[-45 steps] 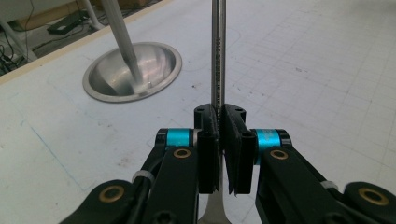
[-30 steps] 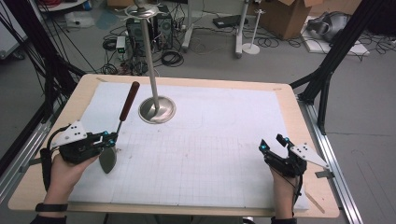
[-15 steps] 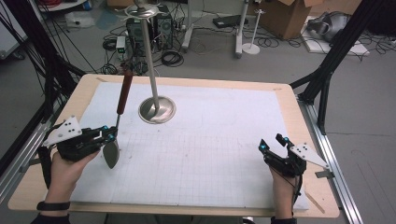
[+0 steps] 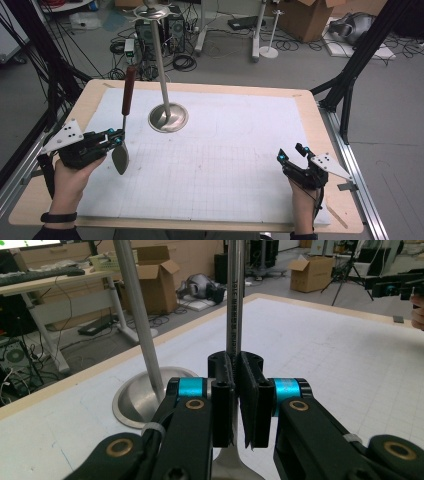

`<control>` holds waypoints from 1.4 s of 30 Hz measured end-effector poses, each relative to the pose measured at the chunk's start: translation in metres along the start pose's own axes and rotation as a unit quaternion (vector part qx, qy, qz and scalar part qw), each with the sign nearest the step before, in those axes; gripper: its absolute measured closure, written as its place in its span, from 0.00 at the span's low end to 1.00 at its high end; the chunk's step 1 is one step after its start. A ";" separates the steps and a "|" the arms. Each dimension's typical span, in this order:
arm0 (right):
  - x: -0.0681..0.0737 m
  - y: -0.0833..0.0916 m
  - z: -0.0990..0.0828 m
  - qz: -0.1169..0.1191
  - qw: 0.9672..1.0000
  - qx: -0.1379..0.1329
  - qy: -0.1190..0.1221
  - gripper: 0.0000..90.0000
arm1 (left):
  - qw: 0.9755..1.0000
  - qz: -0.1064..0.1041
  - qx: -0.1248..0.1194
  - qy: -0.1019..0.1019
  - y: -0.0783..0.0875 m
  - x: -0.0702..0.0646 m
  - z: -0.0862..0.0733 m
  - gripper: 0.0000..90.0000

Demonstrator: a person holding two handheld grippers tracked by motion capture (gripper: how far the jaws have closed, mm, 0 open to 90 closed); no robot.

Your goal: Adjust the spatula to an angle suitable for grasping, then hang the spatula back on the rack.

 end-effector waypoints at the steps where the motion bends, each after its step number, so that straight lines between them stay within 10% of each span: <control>1: 0.000 0.000 0.000 0.000 1.000 0.001 -0.002 0.34 | 1.000 -0.001 -0.002 0.001 0.000 0.000 0.000 0.93; 42: 0.002 -0.001 0.001 0.004 1.000 -0.003 -0.003 0.34 | 0.996 0.066 -0.052 -0.011 -0.031 0.025 0.037 0.93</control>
Point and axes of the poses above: each handheld gripper's, and its own axes: y roughly backward along the jaws, z roughly out of its top, x roughly to its left, the point moved 1 cm from there along -y, roughly forward along the jaws, and after that the axes turned 15 degrees about -x, right-handed, at the moved point
